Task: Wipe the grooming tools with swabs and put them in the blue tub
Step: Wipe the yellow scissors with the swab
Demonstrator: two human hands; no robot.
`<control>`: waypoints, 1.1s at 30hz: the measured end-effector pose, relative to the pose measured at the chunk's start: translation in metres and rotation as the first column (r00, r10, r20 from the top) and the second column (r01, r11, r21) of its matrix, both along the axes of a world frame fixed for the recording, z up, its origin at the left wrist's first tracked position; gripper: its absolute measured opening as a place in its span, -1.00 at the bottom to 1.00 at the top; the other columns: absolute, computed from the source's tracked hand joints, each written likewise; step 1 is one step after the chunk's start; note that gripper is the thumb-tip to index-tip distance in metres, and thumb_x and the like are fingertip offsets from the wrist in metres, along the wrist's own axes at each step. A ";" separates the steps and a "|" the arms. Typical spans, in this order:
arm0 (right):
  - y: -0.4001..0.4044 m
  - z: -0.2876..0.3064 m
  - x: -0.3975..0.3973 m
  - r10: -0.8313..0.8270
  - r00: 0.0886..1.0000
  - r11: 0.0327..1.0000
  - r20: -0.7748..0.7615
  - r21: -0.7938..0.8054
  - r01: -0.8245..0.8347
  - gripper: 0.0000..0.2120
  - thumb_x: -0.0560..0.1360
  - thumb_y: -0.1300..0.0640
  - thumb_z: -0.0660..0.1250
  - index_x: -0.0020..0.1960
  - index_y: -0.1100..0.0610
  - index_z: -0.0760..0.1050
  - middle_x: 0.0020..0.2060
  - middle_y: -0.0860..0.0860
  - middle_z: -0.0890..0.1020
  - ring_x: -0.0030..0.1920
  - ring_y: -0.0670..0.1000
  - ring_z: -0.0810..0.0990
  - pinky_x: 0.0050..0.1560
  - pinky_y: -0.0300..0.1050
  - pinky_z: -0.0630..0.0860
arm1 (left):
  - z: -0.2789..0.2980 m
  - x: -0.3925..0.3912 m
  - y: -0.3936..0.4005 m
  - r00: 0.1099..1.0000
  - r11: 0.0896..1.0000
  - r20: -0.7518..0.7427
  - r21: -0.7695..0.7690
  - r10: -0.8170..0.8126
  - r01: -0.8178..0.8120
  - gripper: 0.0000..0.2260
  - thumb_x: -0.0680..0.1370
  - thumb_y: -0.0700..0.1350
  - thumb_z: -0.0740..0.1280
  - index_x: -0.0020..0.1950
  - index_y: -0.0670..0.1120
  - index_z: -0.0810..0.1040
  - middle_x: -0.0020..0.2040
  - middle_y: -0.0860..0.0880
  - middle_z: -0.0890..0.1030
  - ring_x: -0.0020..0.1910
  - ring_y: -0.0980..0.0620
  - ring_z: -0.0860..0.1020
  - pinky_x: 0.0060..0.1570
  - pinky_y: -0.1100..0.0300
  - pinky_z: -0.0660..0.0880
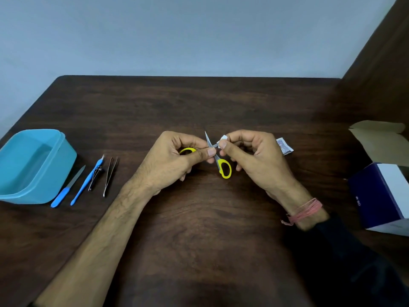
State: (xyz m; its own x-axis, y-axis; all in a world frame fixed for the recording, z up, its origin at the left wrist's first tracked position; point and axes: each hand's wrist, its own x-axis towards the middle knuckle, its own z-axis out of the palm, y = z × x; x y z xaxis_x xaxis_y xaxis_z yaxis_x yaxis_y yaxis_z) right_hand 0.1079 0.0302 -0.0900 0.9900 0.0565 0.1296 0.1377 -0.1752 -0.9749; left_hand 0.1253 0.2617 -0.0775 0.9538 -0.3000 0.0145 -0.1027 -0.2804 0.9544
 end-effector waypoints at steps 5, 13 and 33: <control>0.001 0.002 0.003 -0.114 0.993 0.977 -0.025 0.177 0.117 -0.91 0.65 0.20 0.52 -0.03 0.09 0.75 -0.24 -0.01 0.75 -0.29 -0.11 0.52 -0.43 -0.19 0.49 | -0.001 0.002 0.000 1.000 0.998 -0.030 -0.065 0.010 -0.012 -0.91 0.63 -0.11 0.55 0.01 -0.10 0.84 -0.11 -0.09 0.80 -0.38 0.10 0.44 -0.55 0.22 0.44; 0.001 0.001 0.002 -0.132 0.990 0.979 0.049 0.161 0.122 -0.98 0.64 0.22 0.52 0.05 0.13 0.74 -0.13 0.06 0.81 -0.32 -0.10 0.55 -0.43 -0.17 0.50 | -0.001 0.002 -0.001 0.999 0.994 -0.035 -0.104 0.033 -0.036 -0.89 0.65 -0.12 0.53 0.03 -0.13 0.82 -0.11 -0.09 0.78 -0.31 0.07 0.51 -0.51 0.21 0.52; 0.009 0.002 -0.005 -0.238 0.954 0.969 0.180 -0.028 0.247 -0.90 0.54 0.15 0.66 -0.06 0.09 0.74 -0.21 0.01 0.79 -0.35 0.17 0.71 -0.40 -0.14 0.57 | 0.001 -0.001 -0.002 1.000 0.999 -0.003 0.027 0.029 -0.028 -0.90 0.65 -0.03 0.54 0.03 -0.04 0.82 -0.11 -0.05 0.81 -0.51 0.12 0.42 -0.59 0.25 0.41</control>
State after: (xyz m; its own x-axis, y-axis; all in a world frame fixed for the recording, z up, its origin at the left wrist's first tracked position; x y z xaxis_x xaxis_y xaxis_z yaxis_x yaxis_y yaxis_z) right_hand 0.1030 0.0397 -0.0883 0.9371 -0.1720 0.3036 0.2511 -0.2719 -0.9290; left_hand 0.1241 0.2595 -0.0763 0.9620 -0.2729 0.0035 -0.0909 -0.3083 0.9469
